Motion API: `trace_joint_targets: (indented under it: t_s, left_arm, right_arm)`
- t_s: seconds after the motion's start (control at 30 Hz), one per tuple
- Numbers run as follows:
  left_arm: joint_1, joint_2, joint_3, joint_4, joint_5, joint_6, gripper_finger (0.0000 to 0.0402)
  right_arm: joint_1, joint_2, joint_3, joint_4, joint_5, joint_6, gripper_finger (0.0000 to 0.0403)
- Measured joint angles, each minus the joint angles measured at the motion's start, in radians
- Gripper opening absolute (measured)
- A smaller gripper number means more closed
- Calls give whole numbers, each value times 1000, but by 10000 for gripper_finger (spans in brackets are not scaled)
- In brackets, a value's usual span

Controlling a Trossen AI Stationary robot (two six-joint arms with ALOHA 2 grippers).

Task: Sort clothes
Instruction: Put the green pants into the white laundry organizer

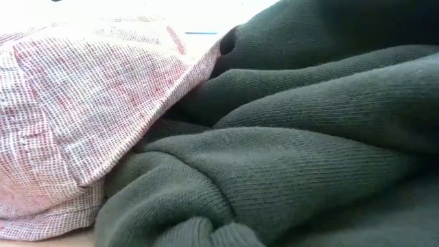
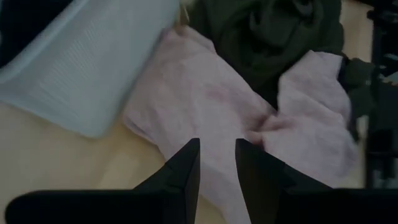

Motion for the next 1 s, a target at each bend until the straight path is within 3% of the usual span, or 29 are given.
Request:
trace_joint_targets:
  t_s: [0.13, 0.33, 1.0]
  left_arm:
    - [6, 0, 0, 28, -69, 89, 106]
    - [14, 0, 1, 82, -73, 144, 106]
    - [14, 0, 1, 126, -66, 136, 106]
  right_arm:
    - [0, 0, 0, 0, 0, 0, 7]
    - [0, 0, 0, 0, 0, 0, 7]
    - [0, 0, 0, 0, -6, 3, 7]
